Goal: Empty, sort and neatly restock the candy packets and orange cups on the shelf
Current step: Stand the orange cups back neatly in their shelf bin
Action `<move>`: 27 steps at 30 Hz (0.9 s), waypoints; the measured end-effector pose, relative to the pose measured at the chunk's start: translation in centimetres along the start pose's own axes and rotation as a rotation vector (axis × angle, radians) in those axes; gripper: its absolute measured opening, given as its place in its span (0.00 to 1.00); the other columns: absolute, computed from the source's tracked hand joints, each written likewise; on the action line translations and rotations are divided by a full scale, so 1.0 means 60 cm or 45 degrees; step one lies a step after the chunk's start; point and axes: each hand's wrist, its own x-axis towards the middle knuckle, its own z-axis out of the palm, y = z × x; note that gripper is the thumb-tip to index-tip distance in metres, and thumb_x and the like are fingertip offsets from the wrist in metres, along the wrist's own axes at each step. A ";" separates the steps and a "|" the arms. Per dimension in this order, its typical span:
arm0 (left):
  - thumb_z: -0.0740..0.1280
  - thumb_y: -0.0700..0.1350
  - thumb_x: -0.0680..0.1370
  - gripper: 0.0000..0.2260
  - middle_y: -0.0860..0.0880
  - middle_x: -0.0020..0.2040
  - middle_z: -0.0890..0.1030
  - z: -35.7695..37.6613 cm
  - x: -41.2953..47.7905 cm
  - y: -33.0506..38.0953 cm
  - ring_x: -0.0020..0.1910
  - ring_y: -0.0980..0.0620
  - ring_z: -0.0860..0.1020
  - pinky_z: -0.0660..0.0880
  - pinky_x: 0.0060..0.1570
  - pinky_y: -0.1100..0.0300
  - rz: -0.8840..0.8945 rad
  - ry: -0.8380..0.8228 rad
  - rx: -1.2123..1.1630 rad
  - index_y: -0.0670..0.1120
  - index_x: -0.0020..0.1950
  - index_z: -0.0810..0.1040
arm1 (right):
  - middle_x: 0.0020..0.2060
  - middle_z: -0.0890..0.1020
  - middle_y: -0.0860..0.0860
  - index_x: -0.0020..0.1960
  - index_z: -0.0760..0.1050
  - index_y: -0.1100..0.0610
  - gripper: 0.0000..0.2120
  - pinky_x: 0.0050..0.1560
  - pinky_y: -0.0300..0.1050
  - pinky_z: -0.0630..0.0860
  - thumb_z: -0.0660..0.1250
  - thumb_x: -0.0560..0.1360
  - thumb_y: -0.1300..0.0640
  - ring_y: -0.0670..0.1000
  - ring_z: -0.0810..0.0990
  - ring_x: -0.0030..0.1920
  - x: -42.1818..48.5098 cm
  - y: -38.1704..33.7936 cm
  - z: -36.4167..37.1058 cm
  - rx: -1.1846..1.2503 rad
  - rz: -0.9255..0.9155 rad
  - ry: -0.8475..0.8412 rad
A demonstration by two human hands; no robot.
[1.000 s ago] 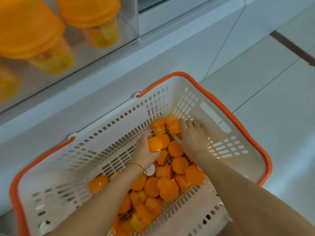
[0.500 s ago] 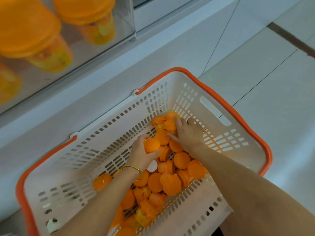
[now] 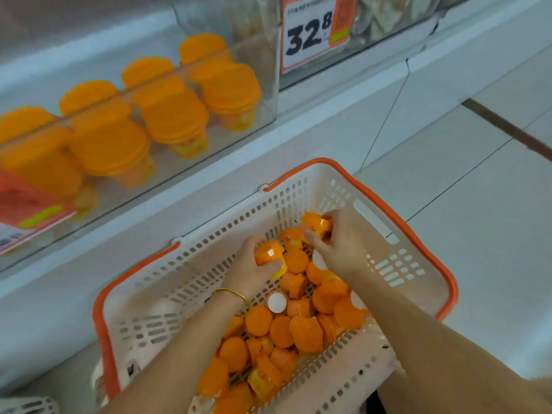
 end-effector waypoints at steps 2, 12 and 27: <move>0.68 0.46 0.75 0.26 0.48 0.65 0.68 -0.030 -0.035 0.044 0.59 0.50 0.71 0.73 0.61 0.51 0.029 0.005 -0.039 0.49 0.71 0.63 | 0.40 0.75 0.46 0.56 0.67 0.52 0.17 0.40 0.43 0.72 0.67 0.74 0.44 0.43 0.76 0.40 -0.024 -0.049 -0.030 0.221 -0.030 0.091; 0.69 0.38 0.74 0.19 0.51 0.52 0.76 -0.318 -0.271 0.264 0.44 0.59 0.78 0.81 0.42 0.60 0.389 0.060 -0.112 0.52 0.63 0.71 | 0.42 0.77 0.35 0.50 0.65 0.40 0.17 0.45 0.52 0.77 0.66 0.66 0.37 0.42 0.78 0.44 -0.054 -0.419 -0.239 0.576 -0.685 0.075; 0.77 0.54 0.64 0.41 0.42 0.62 0.70 -0.603 -0.069 0.240 0.60 0.42 0.72 0.73 0.55 0.50 -0.216 0.263 1.232 0.45 0.69 0.58 | 0.44 0.74 0.48 0.59 0.64 0.53 0.29 0.38 0.46 0.64 0.76 0.66 0.46 0.54 0.74 0.46 0.253 -0.708 -0.034 -0.690 -1.142 -0.646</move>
